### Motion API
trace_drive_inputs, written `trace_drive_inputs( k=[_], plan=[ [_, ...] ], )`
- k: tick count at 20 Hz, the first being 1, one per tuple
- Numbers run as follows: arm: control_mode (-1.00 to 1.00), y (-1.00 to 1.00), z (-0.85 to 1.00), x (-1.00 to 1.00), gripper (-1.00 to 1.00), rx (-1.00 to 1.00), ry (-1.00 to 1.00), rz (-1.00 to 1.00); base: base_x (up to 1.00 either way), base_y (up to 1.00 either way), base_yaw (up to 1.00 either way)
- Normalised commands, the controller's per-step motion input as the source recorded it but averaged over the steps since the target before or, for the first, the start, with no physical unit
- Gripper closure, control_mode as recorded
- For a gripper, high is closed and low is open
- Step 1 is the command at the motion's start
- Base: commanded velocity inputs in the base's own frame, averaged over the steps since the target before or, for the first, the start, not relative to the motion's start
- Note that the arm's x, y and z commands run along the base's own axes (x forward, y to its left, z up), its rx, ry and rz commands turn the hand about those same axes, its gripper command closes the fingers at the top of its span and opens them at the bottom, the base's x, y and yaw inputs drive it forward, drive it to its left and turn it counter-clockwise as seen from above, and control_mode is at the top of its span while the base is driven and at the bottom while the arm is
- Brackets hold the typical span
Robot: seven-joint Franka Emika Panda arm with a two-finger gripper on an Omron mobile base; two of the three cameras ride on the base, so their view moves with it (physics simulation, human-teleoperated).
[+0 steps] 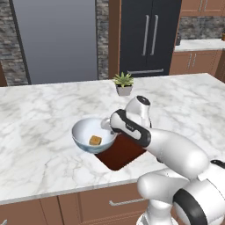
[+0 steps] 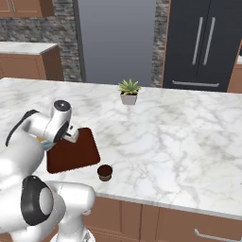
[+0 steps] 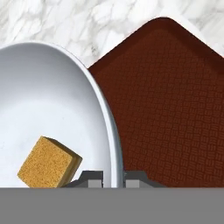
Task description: Place the bowl with cake and the cupcake onto the tray.
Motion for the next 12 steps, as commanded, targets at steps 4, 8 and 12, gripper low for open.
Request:
trace_drive_inputs(
  k=[4, 8, 12],
  plan=[
    [-1.0, -0.58, 0.06, 0.16, 1.0, 0.0, 0.0, -0.06, 0.0, 0.0, 0.0],
    [-1.0, -0.51, 0.0, 0.37, 1.0, 0.0, 0.0, -0.08, 0.0, 0.0, 0.0],
    [-1.0, -0.41, 0.0, 0.32, 1.0, 0.0, 0.0, -0.06, 0.0, 0.0, 0.0]
  ],
)
